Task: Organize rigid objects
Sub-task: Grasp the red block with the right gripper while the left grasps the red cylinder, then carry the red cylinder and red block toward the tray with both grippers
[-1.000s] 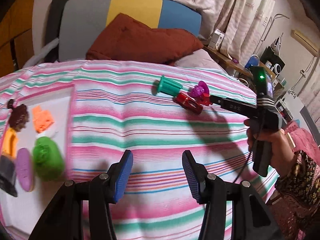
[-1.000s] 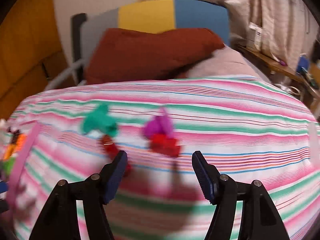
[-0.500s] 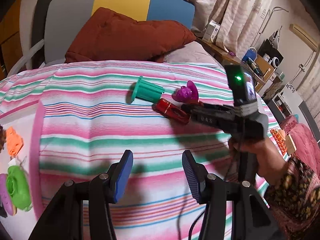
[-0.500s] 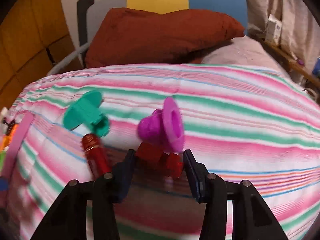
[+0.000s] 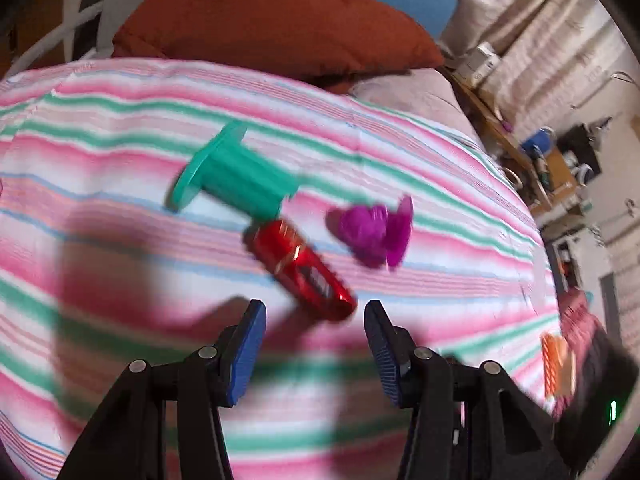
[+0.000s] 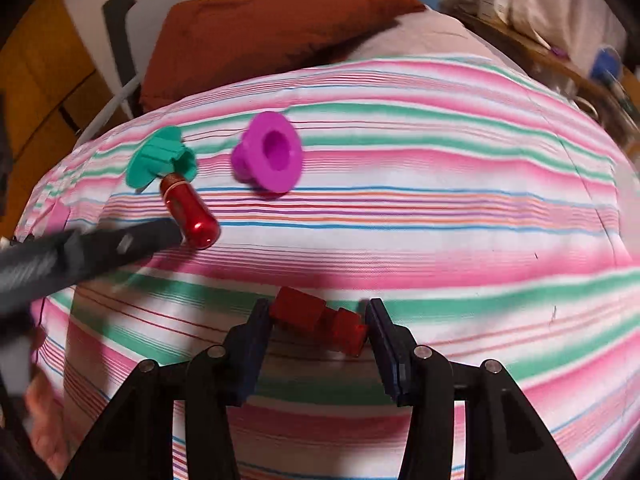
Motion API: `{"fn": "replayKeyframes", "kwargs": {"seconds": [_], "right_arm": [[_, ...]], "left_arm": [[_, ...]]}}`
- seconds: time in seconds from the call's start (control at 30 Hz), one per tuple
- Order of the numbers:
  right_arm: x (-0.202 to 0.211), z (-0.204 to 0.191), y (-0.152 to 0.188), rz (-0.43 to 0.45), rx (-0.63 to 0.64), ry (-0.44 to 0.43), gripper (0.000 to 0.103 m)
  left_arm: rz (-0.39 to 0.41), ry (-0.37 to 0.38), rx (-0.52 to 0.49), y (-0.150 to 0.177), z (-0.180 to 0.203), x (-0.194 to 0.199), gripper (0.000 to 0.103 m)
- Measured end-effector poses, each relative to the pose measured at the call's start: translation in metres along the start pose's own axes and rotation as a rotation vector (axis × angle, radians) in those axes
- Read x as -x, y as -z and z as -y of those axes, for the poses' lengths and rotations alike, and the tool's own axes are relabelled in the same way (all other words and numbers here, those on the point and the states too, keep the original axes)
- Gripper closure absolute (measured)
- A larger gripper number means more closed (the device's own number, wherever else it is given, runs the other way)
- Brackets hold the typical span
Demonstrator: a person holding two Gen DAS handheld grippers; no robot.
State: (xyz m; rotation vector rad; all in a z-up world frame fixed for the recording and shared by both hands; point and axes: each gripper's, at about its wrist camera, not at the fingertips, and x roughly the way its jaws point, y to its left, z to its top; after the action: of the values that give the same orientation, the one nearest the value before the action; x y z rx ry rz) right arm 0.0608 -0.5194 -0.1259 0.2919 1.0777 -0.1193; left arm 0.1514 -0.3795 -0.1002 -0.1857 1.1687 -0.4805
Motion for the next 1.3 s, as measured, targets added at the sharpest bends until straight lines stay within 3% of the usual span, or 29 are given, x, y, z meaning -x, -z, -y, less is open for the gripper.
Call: {"fn": "replayKeyframes", "kwargs": {"seconds": [0.17, 0.3, 0.43, 0.67, 0.8, 1.3], "right_arm": [[0.0, -0.002, 0.002, 0.013, 0.017, 0.005, 0.054], [0.001, 0.0, 0.001, 0.017, 0.005, -0.012, 0.054], [-0.001, 0.0, 0.0, 0.021, 0.01, -0.01, 0.054], [0.004, -0.001, 0.005, 0.031, 0.003, -0.022, 0.054], [0.007, -0.008, 0.009, 0.028, -0.003, -0.045, 0.054], [0.023, -0.087, 0.048, 0.035, 0.084, -0.144, 0.054]], "left_arm": [[-0.014, -0.127, -0.037, -0.016, 0.013, -0.023, 0.049], [0.021, -0.144, -0.125, -0.011, 0.016, -0.021, 0.05], [0.035, -0.163, -0.215, -0.001, 0.011, -0.016, 0.078], [0.047, -0.089, -0.281, 0.023, -0.018, 0.01, 0.078], [0.068, -0.062, -0.267, 0.038, -0.038, 0.026, 0.078], [0.176, -0.039, -0.278, 0.101, -0.096, 0.112, 0.078]]}}
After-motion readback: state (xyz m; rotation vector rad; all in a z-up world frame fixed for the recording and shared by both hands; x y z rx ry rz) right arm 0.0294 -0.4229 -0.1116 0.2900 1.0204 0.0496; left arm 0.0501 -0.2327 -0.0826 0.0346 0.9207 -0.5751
